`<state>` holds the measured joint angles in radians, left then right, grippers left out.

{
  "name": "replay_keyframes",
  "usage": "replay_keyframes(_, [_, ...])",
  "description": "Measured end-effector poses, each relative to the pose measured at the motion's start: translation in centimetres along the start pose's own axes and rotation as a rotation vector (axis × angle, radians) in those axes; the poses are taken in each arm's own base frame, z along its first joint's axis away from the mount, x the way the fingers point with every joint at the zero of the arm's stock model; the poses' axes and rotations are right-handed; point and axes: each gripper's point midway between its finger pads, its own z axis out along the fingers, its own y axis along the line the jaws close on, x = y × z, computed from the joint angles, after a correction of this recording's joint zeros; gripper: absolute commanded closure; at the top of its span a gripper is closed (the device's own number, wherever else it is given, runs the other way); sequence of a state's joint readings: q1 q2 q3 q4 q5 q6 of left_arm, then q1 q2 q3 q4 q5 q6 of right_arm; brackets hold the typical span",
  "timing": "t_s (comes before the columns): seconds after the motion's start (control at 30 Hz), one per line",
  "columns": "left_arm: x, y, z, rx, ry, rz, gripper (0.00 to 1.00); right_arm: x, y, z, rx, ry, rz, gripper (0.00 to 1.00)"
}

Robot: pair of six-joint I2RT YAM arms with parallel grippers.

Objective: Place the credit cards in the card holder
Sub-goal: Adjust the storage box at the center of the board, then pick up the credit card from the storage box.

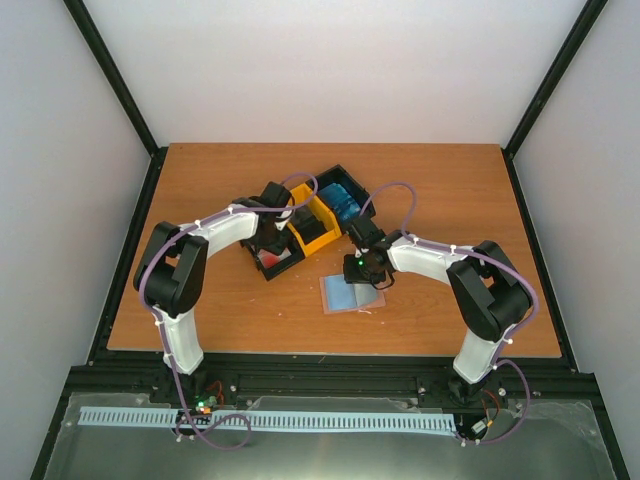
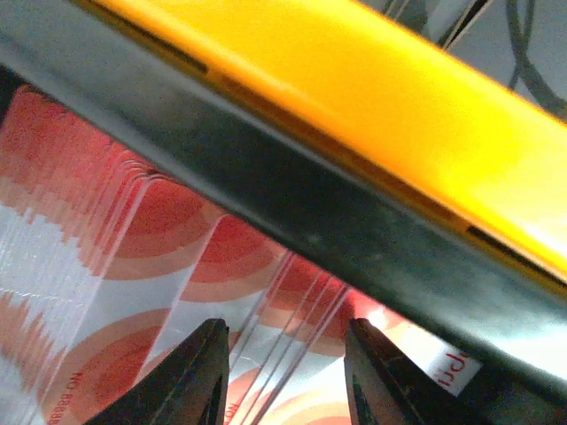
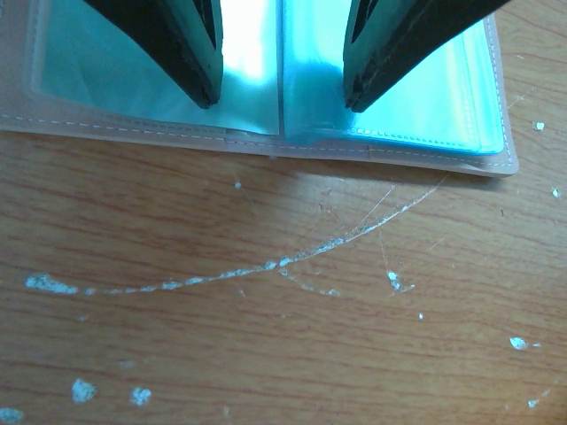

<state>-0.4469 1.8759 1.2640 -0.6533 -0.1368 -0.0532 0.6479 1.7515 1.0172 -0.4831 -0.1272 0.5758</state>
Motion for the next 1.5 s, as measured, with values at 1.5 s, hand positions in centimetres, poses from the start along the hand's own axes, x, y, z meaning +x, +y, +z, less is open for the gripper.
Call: replay_keyframes(1.5, [2.2,-3.8,-1.1,0.235,0.111,-0.017,0.67,0.0,0.0,0.0,-0.004,0.005,-0.008,0.62])
